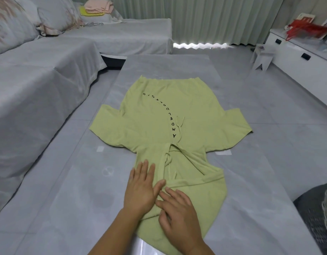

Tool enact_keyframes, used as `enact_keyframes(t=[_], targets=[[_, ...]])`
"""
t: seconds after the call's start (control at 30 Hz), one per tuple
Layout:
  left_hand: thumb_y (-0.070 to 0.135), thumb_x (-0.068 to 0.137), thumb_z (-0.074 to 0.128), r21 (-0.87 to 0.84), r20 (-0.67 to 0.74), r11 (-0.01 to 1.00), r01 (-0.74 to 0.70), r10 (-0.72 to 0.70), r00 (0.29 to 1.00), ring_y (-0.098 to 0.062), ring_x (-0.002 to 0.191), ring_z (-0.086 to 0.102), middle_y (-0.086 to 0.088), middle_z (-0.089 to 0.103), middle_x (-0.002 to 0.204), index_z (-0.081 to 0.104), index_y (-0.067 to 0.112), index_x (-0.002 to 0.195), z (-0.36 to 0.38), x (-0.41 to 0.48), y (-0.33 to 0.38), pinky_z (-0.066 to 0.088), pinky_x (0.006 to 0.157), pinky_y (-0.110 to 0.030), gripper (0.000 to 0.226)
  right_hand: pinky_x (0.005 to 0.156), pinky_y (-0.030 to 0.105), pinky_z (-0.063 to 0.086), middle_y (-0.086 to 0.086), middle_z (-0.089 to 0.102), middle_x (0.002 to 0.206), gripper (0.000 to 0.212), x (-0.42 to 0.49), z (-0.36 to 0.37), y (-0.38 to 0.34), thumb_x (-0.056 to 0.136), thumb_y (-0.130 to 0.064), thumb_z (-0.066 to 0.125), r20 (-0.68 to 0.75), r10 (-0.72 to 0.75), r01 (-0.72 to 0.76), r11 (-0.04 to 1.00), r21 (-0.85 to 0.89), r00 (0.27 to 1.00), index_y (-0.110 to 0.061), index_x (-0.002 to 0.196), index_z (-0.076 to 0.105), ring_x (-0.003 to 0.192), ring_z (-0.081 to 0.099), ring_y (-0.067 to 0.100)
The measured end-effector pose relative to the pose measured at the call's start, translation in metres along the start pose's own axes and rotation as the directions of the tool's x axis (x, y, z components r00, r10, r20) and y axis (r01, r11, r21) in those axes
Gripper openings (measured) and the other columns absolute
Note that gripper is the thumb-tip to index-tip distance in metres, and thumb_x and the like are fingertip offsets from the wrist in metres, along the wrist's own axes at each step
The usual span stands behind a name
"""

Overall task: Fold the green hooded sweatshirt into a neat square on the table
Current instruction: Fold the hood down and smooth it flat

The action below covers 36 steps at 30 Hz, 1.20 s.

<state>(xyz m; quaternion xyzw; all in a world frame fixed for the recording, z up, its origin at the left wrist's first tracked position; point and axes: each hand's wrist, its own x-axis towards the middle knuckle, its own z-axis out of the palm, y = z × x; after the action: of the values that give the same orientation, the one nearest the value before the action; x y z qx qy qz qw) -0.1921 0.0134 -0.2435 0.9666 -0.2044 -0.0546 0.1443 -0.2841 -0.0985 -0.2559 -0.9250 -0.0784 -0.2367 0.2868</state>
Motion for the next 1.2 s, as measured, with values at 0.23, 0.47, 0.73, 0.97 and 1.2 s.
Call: enact_keyframes(t=[0.23,0.47,0.73,0.97,1.2], targets=[[0.072,0.077,-0.014,0.006,-0.027,0.993,-0.116,0.116,0.993,-0.019,0.144,0.013,0.002,0.009,0.155,0.017,0.022,0.146,-0.018,-0.009,0.018,-0.006,0.113,-0.032,0.091,0.097,0.023,0.043,-0.027,0.066,0.102,0.027,0.022,-0.035,0.0,0.072,-0.039,0.044,0.113,0.472,-0.455,0.717,0.528,0.875,-0.039,0.091,0.062,0.104,0.054,-0.009],[0.057,0.094,0.009,0.149,0.24,0.912,-0.383,0.342,0.908,-0.013,0.128,0.047,0.009,0.053,0.136,0.049,0.032,0.128,0.001,-0.009,0.073,0.019,0.102,-0.046,0.058,0.102,0.042,0.03,0.016,0.045,0.133,0.058,0.039,-0.09,0.08,0.083,-0.038,0.062,-0.149,0.843,-0.851,0.524,0.01,0.517,-0.007,0.129,0.046,0.124,0.039,0.034],[0.062,0.091,0.009,0.086,0.231,0.918,-0.387,0.359,0.904,-0.017,0.137,0.034,0.006,0.039,0.147,0.039,0.03,0.136,0.013,-0.011,0.07,0.012,0.106,-0.044,0.063,0.072,0.023,0.044,-0.001,0.062,0.082,0.012,0.038,-0.098,0.077,0.077,-0.017,0.07,0.093,0.708,-0.68,0.622,0.388,0.7,-0.02,0.088,0.064,0.079,0.057,0.017],[0.027,0.096,0.028,-0.324,-0.055,0.905,-0.275,0.272,0.961,0.01,0.13,0.014,0.005,0.032,0.147,0.028,0.015,0.14,0.0,-0.012,0.076,-0.007,0.111,-0.013,0.045,0.071,0.018,0.029,-0.005,0.057,0.073,0.024,0.005,-0.071,0.055,0.077,-0.04,0.051,-0.032,0.194,-0.196,0.975,-0.109,0.981,-0.025,0.09,0.065,0.075,0.042,0.007],[0.033,0.082,0.022,-0.404,-0.129,0.878,-0.258,0.224,0.966,-0.013,0.139,0.02,0.0,0.024,0.149,0.043,0.03,0.132,0.017,-0.01,0.067,0.019,0.114,-0.027,0.054,0.076,0.011,0.039,-0.006,0.065,0.087,0.034,-0.01,-0.061,0.044,0.083,-0.045,0.047,0.081,0.217,-0.219,0.976,0.004,0.973,-0.028,0.112,0.05,0.085,0.048,0.003]])
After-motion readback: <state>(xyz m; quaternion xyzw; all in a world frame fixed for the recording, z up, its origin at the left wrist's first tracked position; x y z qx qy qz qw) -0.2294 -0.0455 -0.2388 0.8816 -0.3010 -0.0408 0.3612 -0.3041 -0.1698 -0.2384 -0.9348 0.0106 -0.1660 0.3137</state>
